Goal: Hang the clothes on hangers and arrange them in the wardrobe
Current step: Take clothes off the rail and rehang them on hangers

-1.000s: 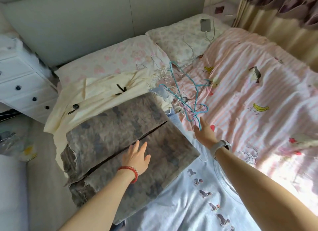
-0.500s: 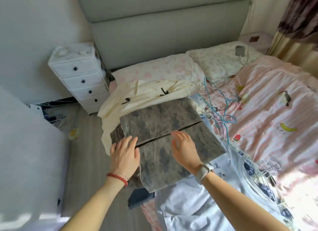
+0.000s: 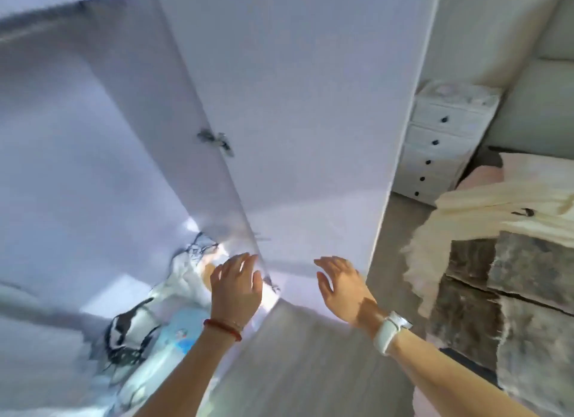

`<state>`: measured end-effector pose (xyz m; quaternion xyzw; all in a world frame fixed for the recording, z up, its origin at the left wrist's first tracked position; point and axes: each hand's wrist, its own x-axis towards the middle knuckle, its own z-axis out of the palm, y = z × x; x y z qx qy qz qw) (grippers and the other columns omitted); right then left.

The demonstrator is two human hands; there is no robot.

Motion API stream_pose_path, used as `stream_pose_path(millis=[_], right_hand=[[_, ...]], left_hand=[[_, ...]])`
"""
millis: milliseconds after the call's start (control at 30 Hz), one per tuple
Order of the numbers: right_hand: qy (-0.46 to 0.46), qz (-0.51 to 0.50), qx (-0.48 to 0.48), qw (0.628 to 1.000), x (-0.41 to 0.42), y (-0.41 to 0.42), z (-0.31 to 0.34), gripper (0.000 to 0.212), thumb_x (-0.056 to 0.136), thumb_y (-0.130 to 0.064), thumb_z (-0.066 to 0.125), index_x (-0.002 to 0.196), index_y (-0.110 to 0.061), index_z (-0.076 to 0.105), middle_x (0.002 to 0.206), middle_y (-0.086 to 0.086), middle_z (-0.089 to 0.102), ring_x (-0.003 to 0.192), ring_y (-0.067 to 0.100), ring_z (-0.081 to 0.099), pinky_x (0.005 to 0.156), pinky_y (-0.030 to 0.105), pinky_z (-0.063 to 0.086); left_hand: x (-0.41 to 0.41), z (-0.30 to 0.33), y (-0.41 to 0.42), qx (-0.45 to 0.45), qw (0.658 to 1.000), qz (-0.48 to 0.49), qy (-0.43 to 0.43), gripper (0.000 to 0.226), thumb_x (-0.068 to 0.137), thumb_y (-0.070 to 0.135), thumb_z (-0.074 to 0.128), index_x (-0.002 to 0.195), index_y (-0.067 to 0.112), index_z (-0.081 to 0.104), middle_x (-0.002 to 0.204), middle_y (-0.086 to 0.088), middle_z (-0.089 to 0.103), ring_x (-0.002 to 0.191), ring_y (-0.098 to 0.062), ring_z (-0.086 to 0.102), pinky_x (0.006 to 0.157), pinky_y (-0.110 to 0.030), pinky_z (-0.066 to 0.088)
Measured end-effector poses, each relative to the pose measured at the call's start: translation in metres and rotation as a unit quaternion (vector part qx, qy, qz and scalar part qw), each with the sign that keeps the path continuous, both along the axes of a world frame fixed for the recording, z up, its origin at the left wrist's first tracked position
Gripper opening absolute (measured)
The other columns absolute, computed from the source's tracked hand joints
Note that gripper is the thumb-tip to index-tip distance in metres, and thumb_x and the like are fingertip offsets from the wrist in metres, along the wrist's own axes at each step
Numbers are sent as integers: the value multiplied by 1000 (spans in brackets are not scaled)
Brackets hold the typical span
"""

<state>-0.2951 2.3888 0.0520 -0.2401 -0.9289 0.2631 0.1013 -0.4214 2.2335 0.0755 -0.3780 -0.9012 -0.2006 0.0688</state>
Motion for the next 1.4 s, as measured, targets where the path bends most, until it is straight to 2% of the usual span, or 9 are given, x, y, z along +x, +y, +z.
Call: stream_pose_path(millis=[167, 367, 533, 767, 867, 1000, 1067, 1200, 1400], right_hand=[[57, 122, -12, 991, -113, -114, 19, 33, 93, -17, 46, 125, -14, 55, 128, 4, 56, 124, 22, 45, 104, 28, 31], [74, 289, -40, 953, -216, -241, 50, 32, 94, -17, 44, 124, -13, 54, 128, 4, 56, 122, 18, 47, 104, 25, 28], [66, 403, -118, 905, -286, -335, 85, 31, 95, -15, 41, 124, -13, 54, 127, 2, 57, 119, 18, 49, 101, 21, 29], [75, 487, -203, 846, -387, -442, 151, 27, 95, -14, 40, 113, -9, 60, 116, 9, 63, 109, 26, 56, 92, 31, 42], [57, 491, -237, 836, -415, -495, 178, 27, 93, -28, 44, 103, -6, 57, 104, 12, 64, 100, 30, 58, 79, 31, 43], [-18, 492, -257, 832, -431, -547, 197, 63, 83, -55, 51, 118, -5, 38, 117, 11, 56, 106, 32, 56, 82, 32, 42], [-35, 506, -243, 827, -436, -559, 198, 68, 81, -51, 56, 123, -2, 33, 119, 12, 55, 110, 31, 54, 80, 30, 40], [-1, 525, -203, 827, -445, -555, 198, 40, 84, -33, 52, 111, -7, 39, 104, 10, 57, 98, 31, 57, 74, 33, 43], [122, 518, -35, 846, -455, -510, 188, 36, 90, -10, 39, 125, -7, 39, 125, 15, 42, 98, 42, 54, 78, 42, 45]], left_hand=[[-63, 27, -139, 1, 987, 157, 39, 35, 61, 0, 79, 95, 5, 70, 97, -12, 70, 92, -27, 67, 82, -46, 50], [-100, 58, -284, 35, 933, 353, 53, 34, 90, 17, 49, 123, 16, 56, 131, -1, 53, 124, -16, 46, 103, -34, 31], [-114, 93, -368, 68, 873, 477, 76, 37, 91, 16, 48, 128, 15, 51, 136, -4, 46, 125, -22, 42, 100, -39, 32], [-153, 127, -437, 112, 796, 585, 112, 49, 91, 13, 48, 138, 12, 37, 141, -12, 39, 126, -30, 40, 100, -44, 34], [-169, 128, -451, 112, 786, 603, 77, 49, 95, 20, 40, 142, 12, 28, 147, -9, 31, 134, -27, 29, 106, -41, 27], [-178, 116, -457, -8, 768, 637, 56, 52, 97, 35, 29, 145, 19, 18, 151, 1, 24, 136, -17, 25, 104, -34, 21], [-177, 110, -459, -37, 763, 642, 61, 51, 97, 38, 26, 145, 22, 18, 152, 3, 23, 135, -14, 26, 103, -31, 19], [-177, 108, -460, -51, 765, 637, 76, 50, 98, 36, 26, 145, 21, 21, 152, 2, 22, 135, -14, 26, 102, -29, 19], [-202, 110, -452, -39, 797, 603, 16, 56, 98, 35, 28, 146, 16, 9, 155, 0, 8, 141, -18, 11, 109, -35, 23]])
